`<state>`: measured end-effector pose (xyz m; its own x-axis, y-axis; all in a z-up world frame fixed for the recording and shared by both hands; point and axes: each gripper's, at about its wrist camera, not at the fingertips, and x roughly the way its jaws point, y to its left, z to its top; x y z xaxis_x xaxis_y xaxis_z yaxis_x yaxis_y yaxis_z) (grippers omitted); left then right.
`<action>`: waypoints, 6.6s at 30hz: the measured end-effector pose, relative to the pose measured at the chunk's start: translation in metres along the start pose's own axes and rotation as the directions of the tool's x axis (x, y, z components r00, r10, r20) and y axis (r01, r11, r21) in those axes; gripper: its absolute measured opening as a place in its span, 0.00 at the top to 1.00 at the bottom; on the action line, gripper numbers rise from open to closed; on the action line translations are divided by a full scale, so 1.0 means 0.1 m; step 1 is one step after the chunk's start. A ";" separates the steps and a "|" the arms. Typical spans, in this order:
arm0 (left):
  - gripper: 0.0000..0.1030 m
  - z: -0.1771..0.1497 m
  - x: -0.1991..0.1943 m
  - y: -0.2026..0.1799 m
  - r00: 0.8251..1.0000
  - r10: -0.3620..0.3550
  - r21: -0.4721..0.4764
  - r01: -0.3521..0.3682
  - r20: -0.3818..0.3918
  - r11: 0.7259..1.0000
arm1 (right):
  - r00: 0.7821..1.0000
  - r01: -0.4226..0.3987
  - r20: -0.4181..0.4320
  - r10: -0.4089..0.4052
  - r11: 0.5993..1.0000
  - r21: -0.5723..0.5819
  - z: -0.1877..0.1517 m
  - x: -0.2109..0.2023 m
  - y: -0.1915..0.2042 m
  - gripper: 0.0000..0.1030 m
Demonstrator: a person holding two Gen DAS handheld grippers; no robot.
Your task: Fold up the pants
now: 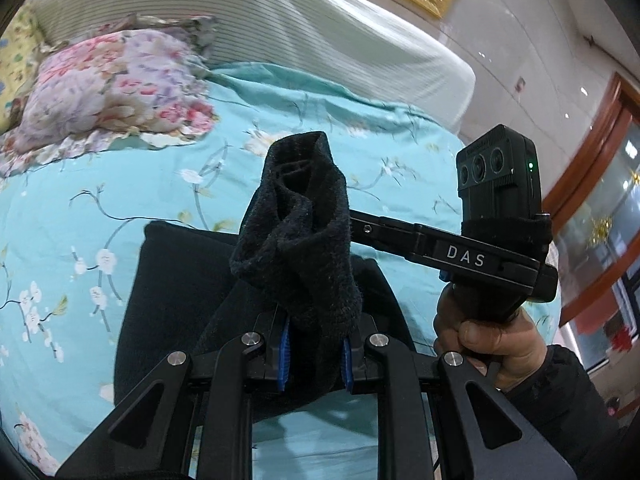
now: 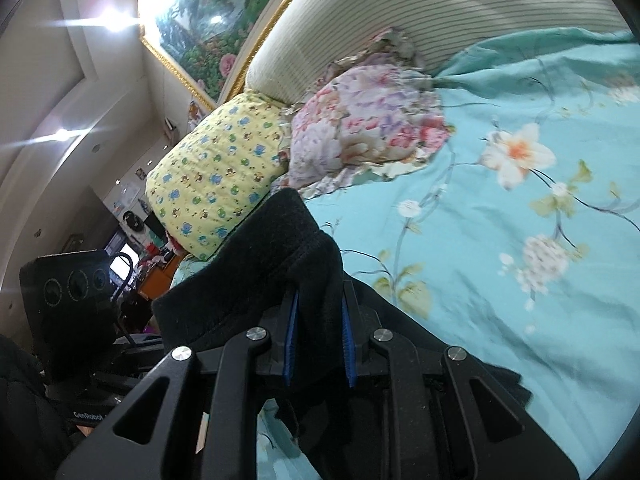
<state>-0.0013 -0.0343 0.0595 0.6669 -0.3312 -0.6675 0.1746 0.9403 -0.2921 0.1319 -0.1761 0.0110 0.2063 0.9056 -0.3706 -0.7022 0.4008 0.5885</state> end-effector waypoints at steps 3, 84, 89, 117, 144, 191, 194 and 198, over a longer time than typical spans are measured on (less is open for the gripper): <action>0.82 -0.02 0.08 -0.13 1.000 0.009 0.039 -0.009 -0.012 0.999 | 1.000 0.012 0.012 -0.012 1.000 0.022 -0.08 -0.10 -0.10 0.80; 0.21 0.03 0.21 1.14 0.980 -0.180 -0.122 0.169 -0.087 0.978 | 0.898 0.394 0.108 -0.427 0.889 0.232 -1.04 -0.85 0.28 0.13; 0.19 0.05 0.29 1.17 0.970 -0.215 -0.129 0.201 -0.111 0.971 | 0.902 0.391 0.092 -0.422 0.888 0.244 -1.07 -0.81 0.23 0.12; 0.45 0.05 0.78 1.35 0.956 -0.214 -0.177 0.180 -0.201 0.968 | 0.910 0.390 0.035 -0.413 0.883 0.261 -1.06 -0.59 0.04 0.12; 0.71 -0.06 0.47 1.81 0.933 -0.357 -0.410 0.306 -0.051 0.859 | 0.959 0.252 0.050 -0.279 0.919 0.304 -0.85 -0.43 0.03 0.60; 0.66 0.00 -0.42 3.48 0.997 -0.015 -0.534 0.053 0.075 0.844 | 0.983 0.130 -0.143 -0.113 0.984 0.119 0.19 1.76 0.26 0.52; 0.60 -0.03 -0.38 3.49 0.998 0.000 -0.536 0.032 0.059 0.843 | 0.979 0.160 -0.146 -0.143 0.981 0.113 0.18 1.77 0.21 0.45; 0.49 -0.04 -0.38 3.49 0.998 0.035 -0.536 -0.003 0.050 0.844 | 0.974 0.186 -0.148 -0.170 0.977 0.108 0.15 1.77 0.13 0.36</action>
<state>0.0312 0.3057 -0.0202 0.7076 -0.2941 -0.6425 -0.2424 0.7531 -0.6116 0.1697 -0.0085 -0.0358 0.2194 0.7938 -0.5672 -0.5737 0.5752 0.5831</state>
